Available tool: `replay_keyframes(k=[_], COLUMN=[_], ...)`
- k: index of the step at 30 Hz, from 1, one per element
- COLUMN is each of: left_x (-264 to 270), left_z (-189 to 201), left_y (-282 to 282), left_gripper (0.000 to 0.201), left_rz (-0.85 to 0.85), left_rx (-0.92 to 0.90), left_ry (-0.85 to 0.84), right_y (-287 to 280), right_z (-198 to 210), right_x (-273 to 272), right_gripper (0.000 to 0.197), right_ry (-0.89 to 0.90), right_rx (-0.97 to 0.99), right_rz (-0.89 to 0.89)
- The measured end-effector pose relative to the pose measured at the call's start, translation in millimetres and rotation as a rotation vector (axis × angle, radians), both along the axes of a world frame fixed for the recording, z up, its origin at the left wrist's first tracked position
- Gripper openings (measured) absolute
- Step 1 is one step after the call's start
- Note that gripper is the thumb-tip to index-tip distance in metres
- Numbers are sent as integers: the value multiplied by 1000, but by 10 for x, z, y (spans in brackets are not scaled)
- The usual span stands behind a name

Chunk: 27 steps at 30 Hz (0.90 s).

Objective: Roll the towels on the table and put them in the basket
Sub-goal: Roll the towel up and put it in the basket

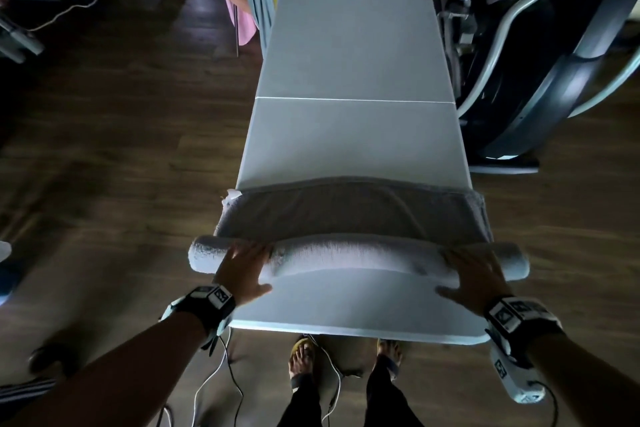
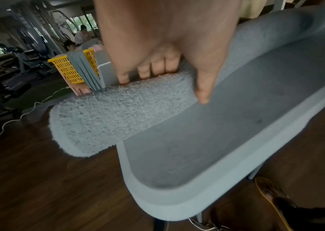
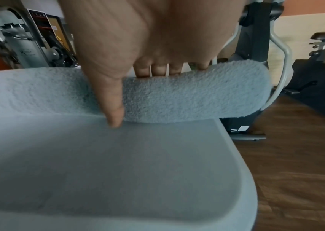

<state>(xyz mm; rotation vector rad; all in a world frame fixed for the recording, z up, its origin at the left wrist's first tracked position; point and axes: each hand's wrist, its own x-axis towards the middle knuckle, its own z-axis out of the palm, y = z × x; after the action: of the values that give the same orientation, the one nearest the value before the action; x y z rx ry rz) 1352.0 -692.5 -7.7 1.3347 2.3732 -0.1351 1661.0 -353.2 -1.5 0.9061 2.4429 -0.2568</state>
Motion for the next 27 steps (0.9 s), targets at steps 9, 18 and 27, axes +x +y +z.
replay_keyframes(k=[9,18,27], left_x=[-120,77,-95], left_z=[117,96,40], left_y=[117,-62,77], left_gripper=[50,23,39], left_rz=[-13,-59,-43], left_rx=[127,149,79], left_ry=[83,17,-1], right_y=[116,66,170], right_z=[115,88,-65], right_x=[-129,-35,-112], right_gripper=[59,42,69], right_ry=[46,64,97], right_rx=[113,141,58], right_rz=[83,162,120])
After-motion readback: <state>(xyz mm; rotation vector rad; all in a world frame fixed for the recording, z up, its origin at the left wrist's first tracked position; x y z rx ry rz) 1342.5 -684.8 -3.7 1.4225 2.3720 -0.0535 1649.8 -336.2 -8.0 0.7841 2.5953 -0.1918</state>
